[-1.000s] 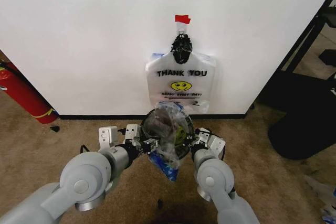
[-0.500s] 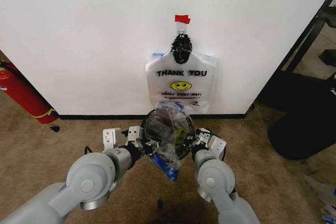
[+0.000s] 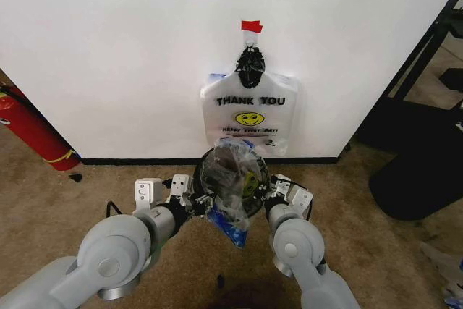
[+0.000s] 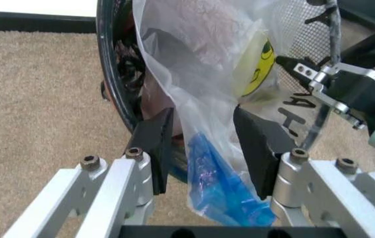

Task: Pick up the garbage bag from the wall and place it over the trash bin.

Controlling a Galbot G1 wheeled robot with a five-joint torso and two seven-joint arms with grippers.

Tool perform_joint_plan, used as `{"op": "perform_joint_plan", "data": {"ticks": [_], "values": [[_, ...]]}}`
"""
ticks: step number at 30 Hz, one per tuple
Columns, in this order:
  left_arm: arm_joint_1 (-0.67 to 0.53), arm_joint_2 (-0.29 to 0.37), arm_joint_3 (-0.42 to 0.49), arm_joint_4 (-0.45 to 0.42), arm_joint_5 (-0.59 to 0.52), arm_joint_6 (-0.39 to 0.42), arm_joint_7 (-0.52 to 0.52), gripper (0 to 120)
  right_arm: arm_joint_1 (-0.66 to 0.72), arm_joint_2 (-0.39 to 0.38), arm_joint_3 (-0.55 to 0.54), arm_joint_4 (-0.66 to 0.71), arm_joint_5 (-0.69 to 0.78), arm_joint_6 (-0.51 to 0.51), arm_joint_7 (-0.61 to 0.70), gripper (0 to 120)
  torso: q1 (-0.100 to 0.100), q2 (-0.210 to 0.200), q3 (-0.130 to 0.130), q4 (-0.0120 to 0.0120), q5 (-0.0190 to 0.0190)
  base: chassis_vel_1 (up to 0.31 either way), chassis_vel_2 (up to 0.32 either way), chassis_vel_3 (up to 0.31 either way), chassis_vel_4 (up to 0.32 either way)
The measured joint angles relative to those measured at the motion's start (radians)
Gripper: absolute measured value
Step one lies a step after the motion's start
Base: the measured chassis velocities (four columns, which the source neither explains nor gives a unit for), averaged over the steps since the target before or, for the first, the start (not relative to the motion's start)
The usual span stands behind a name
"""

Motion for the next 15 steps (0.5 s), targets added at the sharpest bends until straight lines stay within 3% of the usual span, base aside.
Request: {"op": "perform_joint_plan", "data": {"ticks": [15], "values": [[-0.015,-0.02,0.023,0.034,0.014,-0.002,-0.004,36,-0.006,-0.003,-0.007,0.002,-0.038,0.02,-0.032,0,0.0,0.0,0.0,0.0001,0.0004,0.0,0.0,0.0,0.0]]}}
